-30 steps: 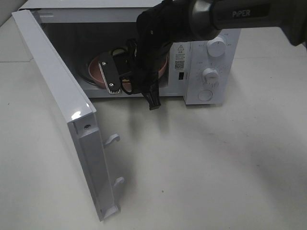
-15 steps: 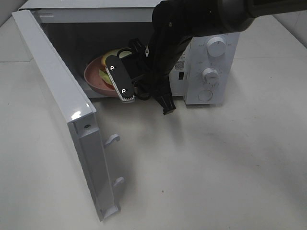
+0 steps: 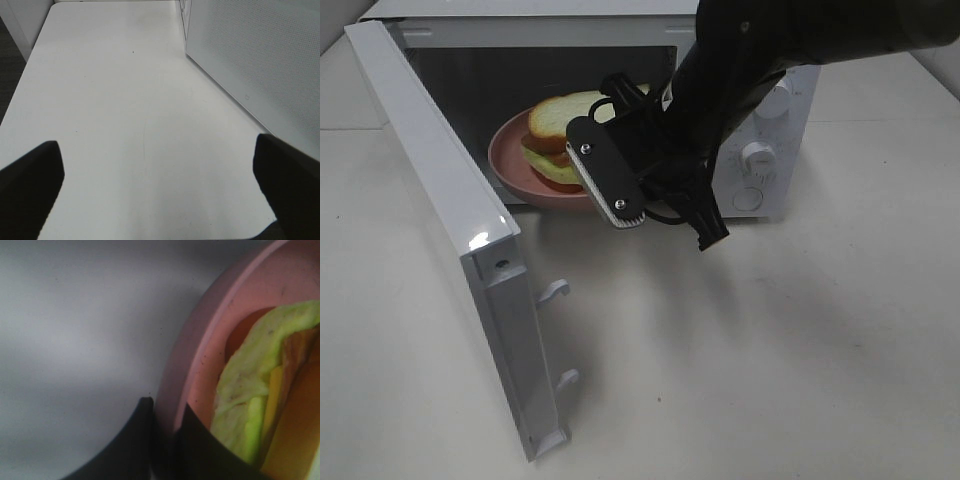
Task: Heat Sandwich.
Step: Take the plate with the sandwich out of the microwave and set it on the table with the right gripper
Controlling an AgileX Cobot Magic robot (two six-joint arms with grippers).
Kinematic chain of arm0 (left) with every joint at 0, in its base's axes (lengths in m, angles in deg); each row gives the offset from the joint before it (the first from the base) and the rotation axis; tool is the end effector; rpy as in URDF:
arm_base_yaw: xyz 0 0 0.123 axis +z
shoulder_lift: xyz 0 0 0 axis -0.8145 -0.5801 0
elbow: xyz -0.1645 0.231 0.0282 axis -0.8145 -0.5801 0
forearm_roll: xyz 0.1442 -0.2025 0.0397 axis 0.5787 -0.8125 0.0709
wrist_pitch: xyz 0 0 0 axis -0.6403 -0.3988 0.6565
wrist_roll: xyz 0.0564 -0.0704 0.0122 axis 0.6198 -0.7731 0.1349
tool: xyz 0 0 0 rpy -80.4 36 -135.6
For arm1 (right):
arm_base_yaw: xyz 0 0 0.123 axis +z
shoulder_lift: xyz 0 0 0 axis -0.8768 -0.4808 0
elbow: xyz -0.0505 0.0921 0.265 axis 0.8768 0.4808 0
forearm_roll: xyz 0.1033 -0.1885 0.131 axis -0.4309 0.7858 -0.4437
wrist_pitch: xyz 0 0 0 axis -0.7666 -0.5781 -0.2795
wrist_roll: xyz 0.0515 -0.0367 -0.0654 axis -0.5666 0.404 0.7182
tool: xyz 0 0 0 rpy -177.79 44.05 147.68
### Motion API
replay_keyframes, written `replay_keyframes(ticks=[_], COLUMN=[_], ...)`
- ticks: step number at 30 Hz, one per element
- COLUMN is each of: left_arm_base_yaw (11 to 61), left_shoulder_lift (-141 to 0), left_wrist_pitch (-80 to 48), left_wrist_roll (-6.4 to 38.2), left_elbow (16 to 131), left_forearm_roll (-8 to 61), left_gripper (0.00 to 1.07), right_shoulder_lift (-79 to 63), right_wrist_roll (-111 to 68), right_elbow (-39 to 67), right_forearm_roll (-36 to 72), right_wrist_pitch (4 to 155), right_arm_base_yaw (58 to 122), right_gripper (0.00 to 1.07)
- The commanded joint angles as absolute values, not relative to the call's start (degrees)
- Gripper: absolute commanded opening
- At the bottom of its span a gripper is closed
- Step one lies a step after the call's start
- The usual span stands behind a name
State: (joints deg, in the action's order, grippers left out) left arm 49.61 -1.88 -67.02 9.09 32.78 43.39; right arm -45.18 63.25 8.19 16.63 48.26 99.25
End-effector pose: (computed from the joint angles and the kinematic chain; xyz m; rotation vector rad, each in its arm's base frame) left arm -0.0084 0.0039 0.2807 0.0310 2.0439 -0.0403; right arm 0.3144 0.2469 0.2157 -2.2801 1.1602 -0.3287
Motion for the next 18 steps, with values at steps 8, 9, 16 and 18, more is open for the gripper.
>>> replay_keyframes(ticks=[8,9,16,18], left_arm_base_yaw=[49.78,49.78,49.78,49.78], left_shoulder_lift=[-0.96,-0.96,-0.96,-0.96], left_wrist_pitch=[-66.28,-66.28,-66.28,-66.28], left_wrist_roll=[8.8,8.8,8.8,8.92], left_elbow=[32.72,32.72,32.72,32.72], left_forearm_roll=[43.39,43.39,43.39,43.39], left_gripper=[0.98,0.98,0.98,0.98], right_shoulder_lift=[-34.75,-33.84,-29.02,-26.56], right_wrist_roll=[64.97,64.97,64.62,64.34], right_elbow=[17.47,18.22,24.12,27.16], right_forearm_roll=[15.94,15.88,14.62,14.62], right_wrist_pitch=[53.19,53.36,53.48,53.48], right_arm_base_yaw=[99.37,99.37,99.37,99.37], right_gripper=[0.0,0.0,0.0,0.0])
